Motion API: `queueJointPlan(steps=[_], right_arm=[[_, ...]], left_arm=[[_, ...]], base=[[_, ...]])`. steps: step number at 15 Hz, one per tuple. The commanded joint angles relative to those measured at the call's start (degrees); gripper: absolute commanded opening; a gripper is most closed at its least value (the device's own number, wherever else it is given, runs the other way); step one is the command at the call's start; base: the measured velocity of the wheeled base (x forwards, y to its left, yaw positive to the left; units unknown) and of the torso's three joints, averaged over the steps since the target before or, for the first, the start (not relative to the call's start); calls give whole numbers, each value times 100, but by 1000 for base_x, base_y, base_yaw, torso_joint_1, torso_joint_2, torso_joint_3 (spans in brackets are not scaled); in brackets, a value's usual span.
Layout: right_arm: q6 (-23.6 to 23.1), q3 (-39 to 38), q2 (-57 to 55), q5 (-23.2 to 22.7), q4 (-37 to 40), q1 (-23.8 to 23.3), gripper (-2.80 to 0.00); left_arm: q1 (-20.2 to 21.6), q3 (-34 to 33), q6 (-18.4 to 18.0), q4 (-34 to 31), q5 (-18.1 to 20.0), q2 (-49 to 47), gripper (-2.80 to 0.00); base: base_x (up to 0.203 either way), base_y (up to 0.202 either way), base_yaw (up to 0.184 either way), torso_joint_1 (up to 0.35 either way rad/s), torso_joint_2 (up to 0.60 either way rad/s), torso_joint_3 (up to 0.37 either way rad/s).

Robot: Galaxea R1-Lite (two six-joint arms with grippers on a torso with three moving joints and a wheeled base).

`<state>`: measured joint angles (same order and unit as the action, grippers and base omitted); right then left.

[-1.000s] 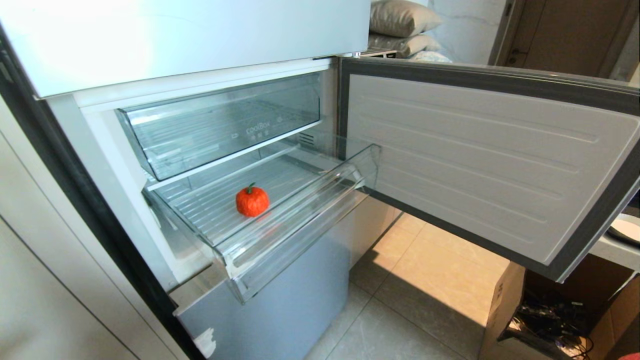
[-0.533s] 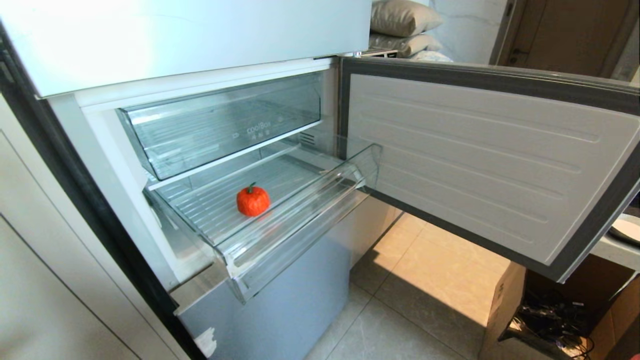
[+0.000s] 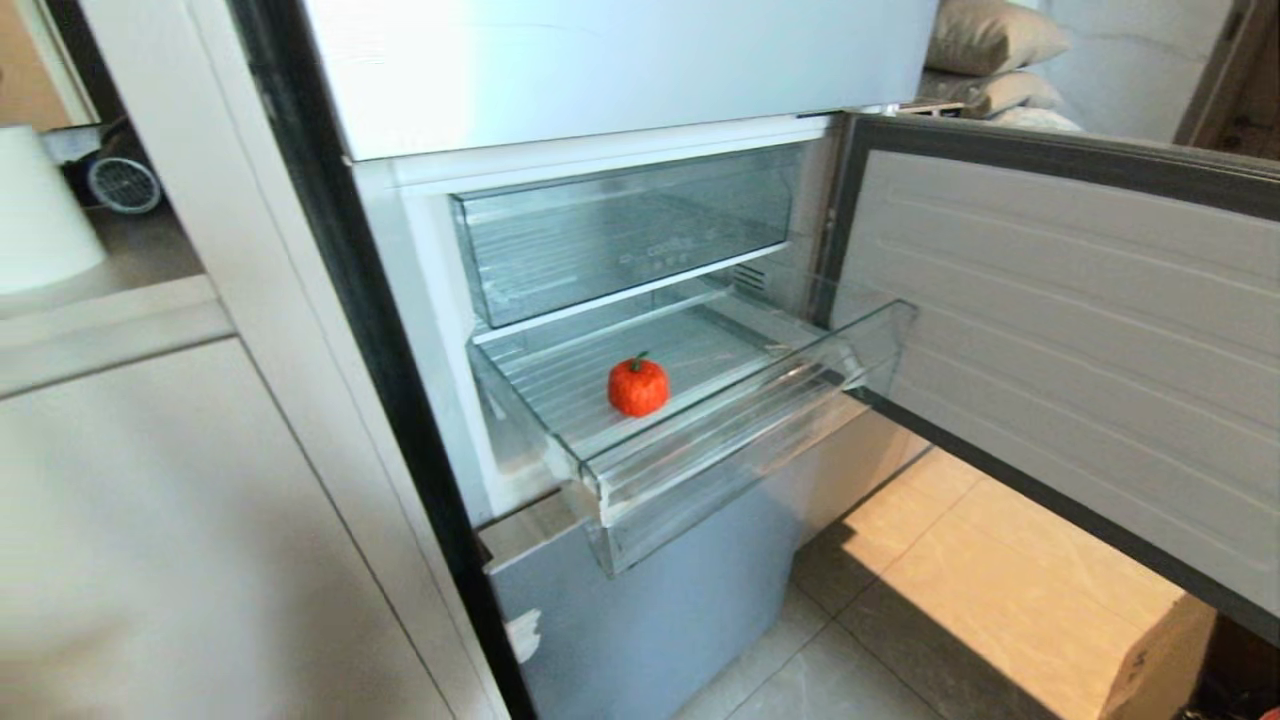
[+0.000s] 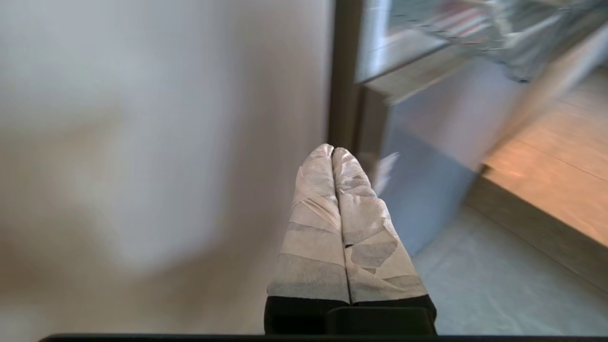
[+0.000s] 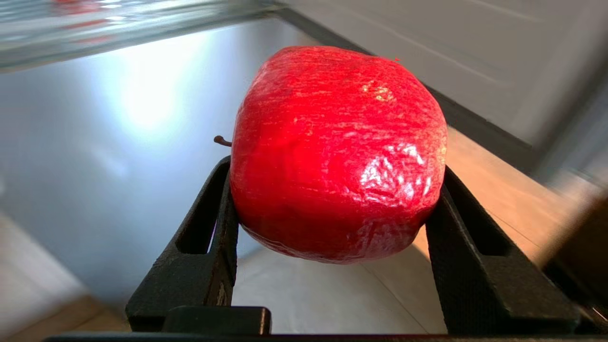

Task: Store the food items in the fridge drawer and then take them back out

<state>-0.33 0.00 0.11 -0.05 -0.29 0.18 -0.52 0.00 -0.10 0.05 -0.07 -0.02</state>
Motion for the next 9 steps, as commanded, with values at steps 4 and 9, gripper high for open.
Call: queueJointPlan(steps=[4,9], right_arm=[[7,-1,-11,-4,2,-1,-280],[10,-8,-11,-4,1,-1,-280]], left_arm=[[0,0,1,4,-1,2,-280],[0,0,1,2,-1,-2,-280]], base=[[3,-8,176,2,1,2],[1,-8,173,2,2,2]])
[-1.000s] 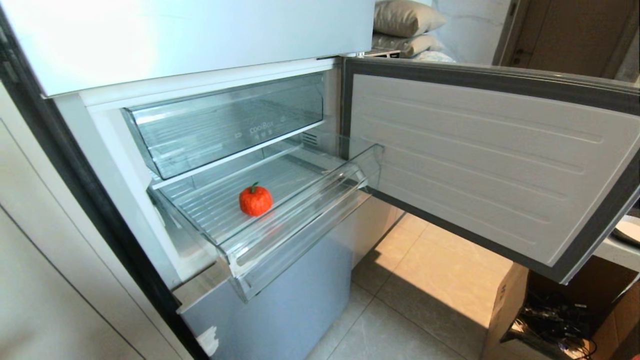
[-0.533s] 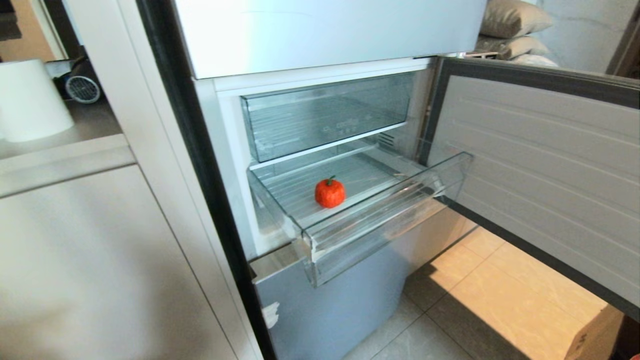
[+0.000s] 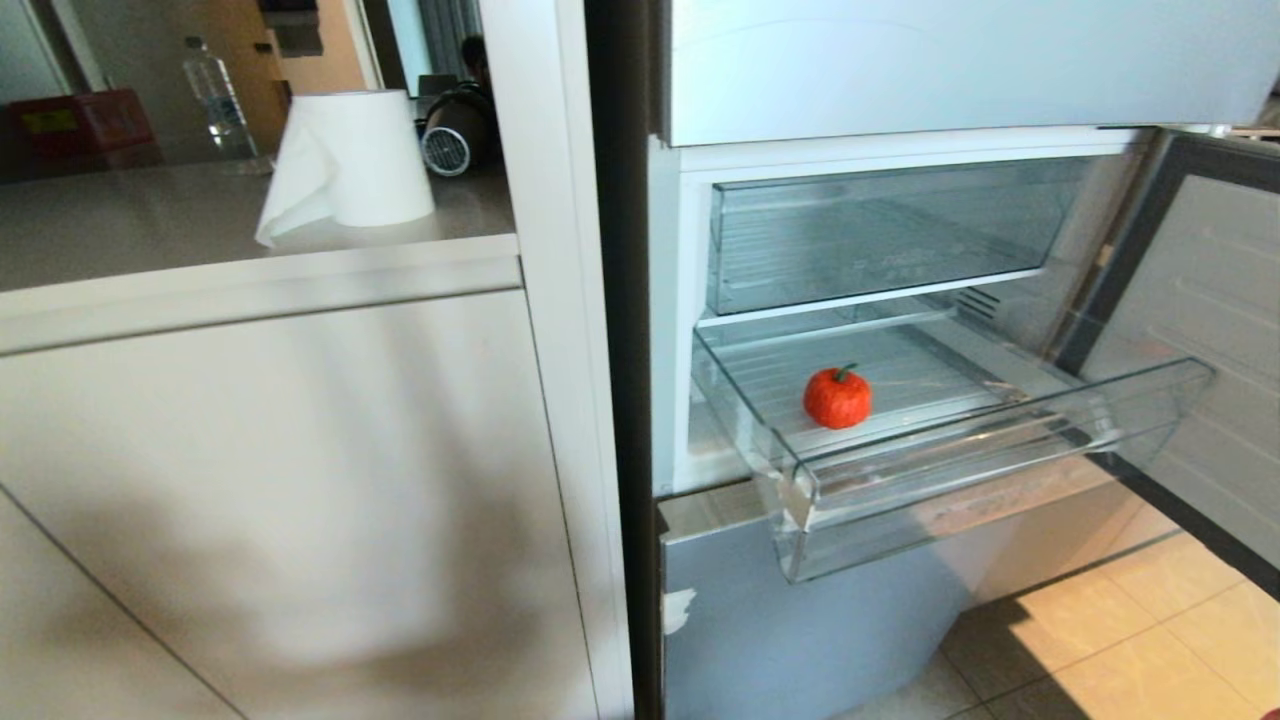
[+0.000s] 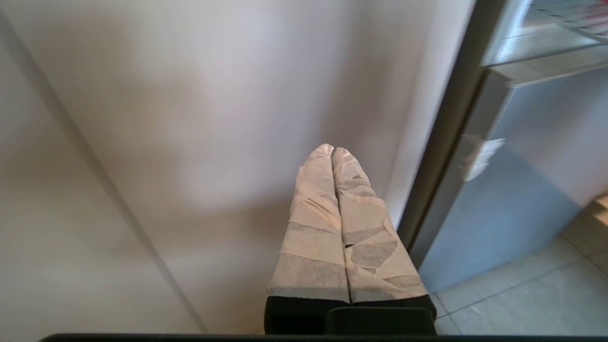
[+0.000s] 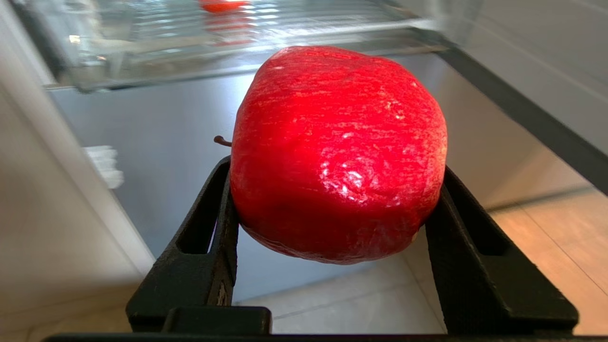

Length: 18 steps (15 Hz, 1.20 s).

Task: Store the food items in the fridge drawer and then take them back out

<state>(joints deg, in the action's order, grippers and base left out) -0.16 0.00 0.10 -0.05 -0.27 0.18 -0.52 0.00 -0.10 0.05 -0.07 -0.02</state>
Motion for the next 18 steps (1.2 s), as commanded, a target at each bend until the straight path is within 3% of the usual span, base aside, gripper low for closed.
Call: queueJointPlan(steps=[1,6,9,13,18], right_arm=[[-11,0,-10,-4,-8,-1,-280],[-54,-8,-10,-21,17,-1,-280],[59,422,-275,41,-158,-15,-280],[363,1313,-2221,33,-183,-45,-280],[996,3290,-5578,34,-280,-58,-280]], left_arm=[[0,0,1,4,-1,2,-280],[0,0,1,3,-1,2,-280],[0,0,1,-4,-1,2,-280],[0,0,1,2,-1,-1,-280],[0,0,1,-5,-1,2,-280]], base=[[1,-9,129,-1,3,2],[1,-1,17,0,0,2],[0,0,0,0,0,0],[0,0,0,0,0,0],[0,0,0,0,0,0]])
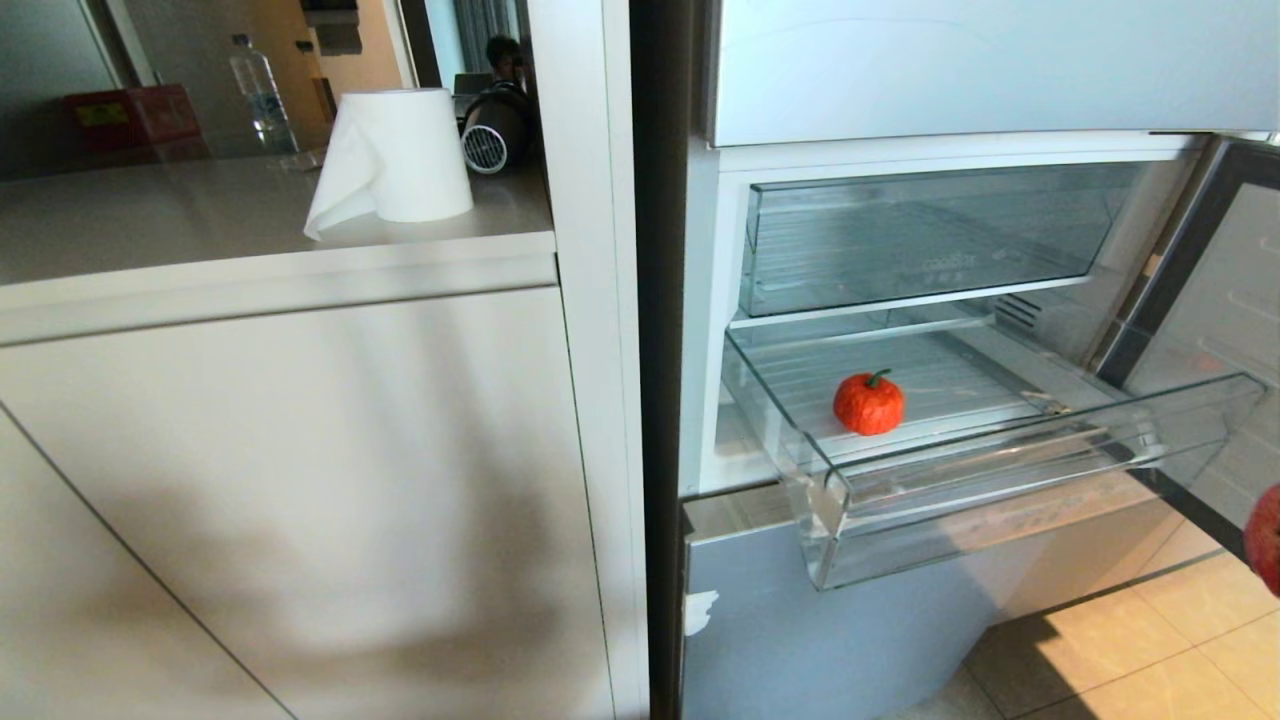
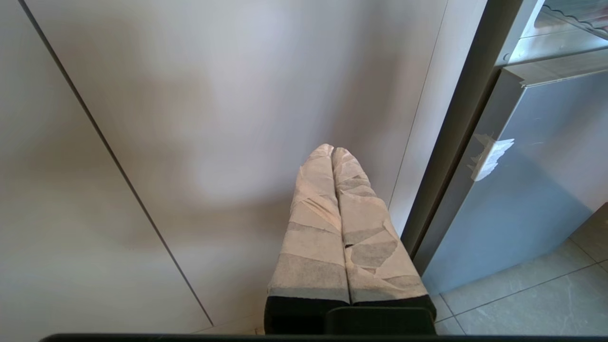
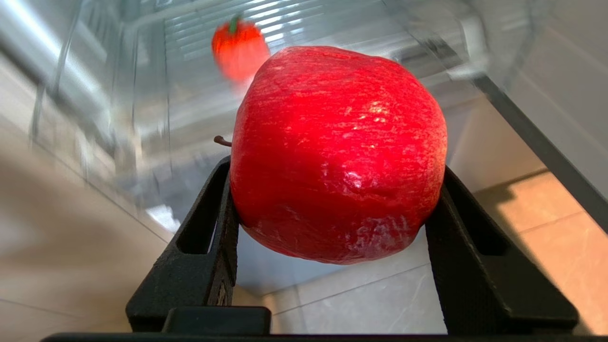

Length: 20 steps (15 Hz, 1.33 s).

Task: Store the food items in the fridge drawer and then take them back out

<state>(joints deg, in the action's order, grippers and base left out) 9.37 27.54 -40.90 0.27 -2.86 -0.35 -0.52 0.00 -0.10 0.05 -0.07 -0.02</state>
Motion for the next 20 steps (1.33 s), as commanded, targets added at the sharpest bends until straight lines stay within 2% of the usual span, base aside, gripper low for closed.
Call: queueJointPlan(steps=[1,4,8,15,20], right_arm=[[108,1060,-2134,13,-37,-6,-280],[183,2589,-3714,45,-7,-21,-280],[125,3630,-4903,43,124,-74,-280],[36,4811,-6183,-7,111,-96,-280],[-332,5252,-6798,-16,111,-88,-280]], left_arm=[[0,0,1,3,-1,2,-280],[0,0,1,4,-1,2,-280],[0,0,1,4,-1,2,-280],[0,0,1,4,-1,2,-280],[0,0,1,4,-1,-6,-280]], base=[[0,0,0,0,0,0],[0,0,0,0,0,0],[0,0,0,0,0,0],[0,0,0,0,0,0],[0,0,0,0,0,0]])
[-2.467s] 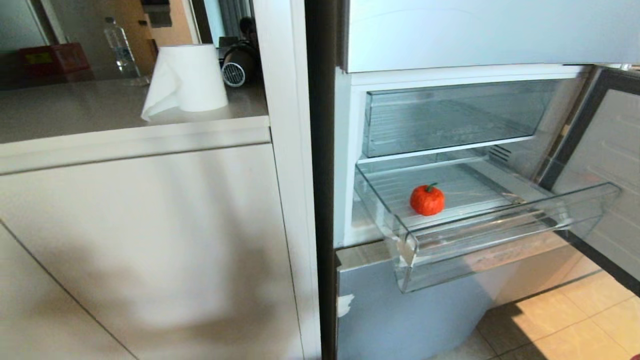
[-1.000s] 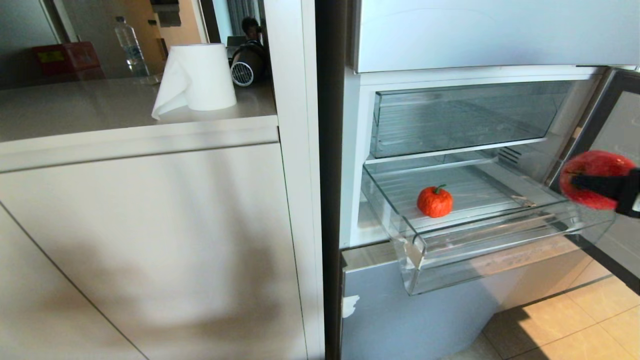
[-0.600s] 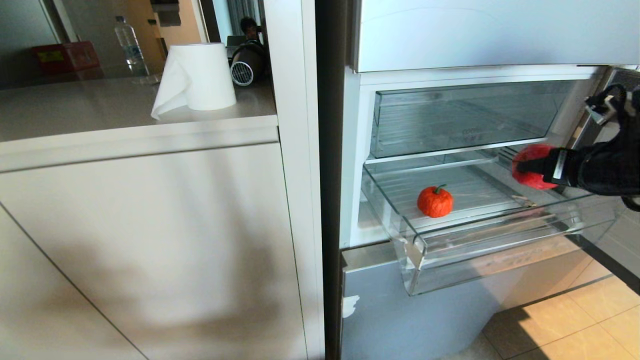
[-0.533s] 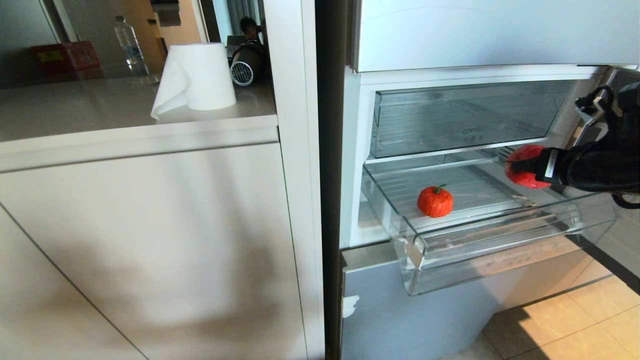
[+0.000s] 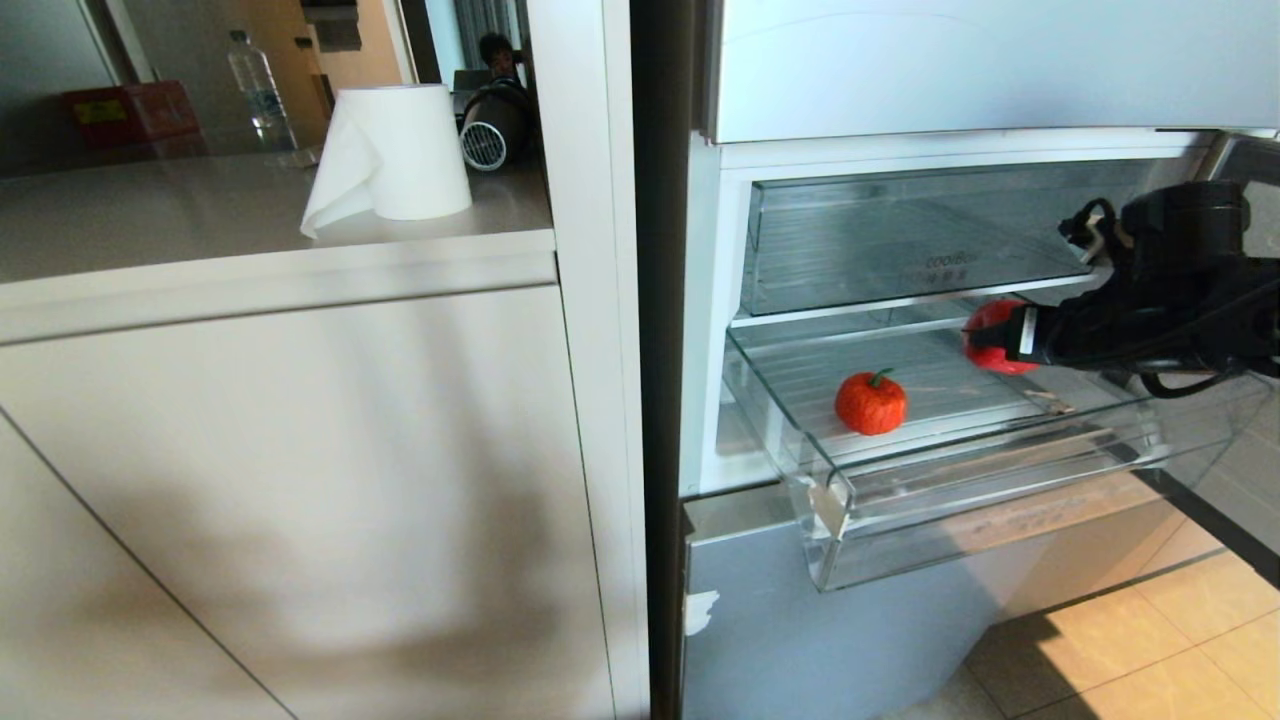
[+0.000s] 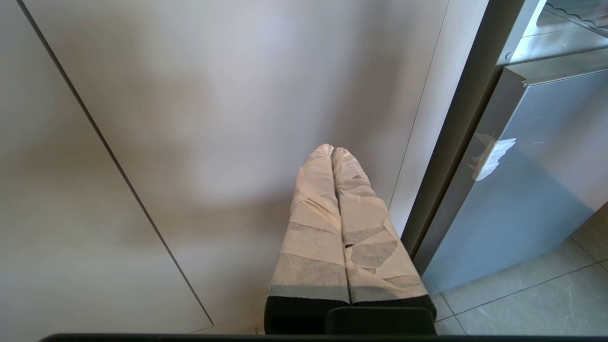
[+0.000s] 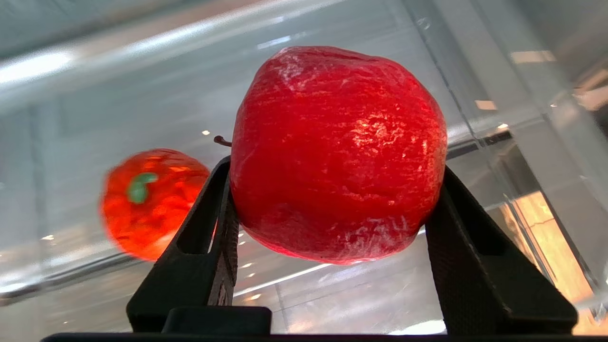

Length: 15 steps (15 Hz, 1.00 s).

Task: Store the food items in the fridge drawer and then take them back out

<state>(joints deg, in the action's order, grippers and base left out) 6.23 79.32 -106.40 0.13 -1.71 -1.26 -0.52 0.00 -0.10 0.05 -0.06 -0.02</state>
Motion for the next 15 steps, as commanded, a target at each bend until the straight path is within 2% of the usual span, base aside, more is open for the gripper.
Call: queueJointPlan(steps=[1,8,9,15], right_arm=[[-53,111,-346,-7,-5,3,-280],[-69,488,-909,-40,-5,-6,-280],[-63,500,-936,-36,-5,-6,0],[96,588,-820,-31,-5,-6,0]], left_arm=[[0,0,1,4,-2,2,-280],[0,0,1,-2,-2,-6,-280],[0,0,1,1,-2,2,-280],[0,0,1,-5,-2,2,-280]], base=[[0,0,0,0,0,0],[0,0,0,0,0,0],[0,0,0,0,0,0],[0,0,0,0,0,0]])
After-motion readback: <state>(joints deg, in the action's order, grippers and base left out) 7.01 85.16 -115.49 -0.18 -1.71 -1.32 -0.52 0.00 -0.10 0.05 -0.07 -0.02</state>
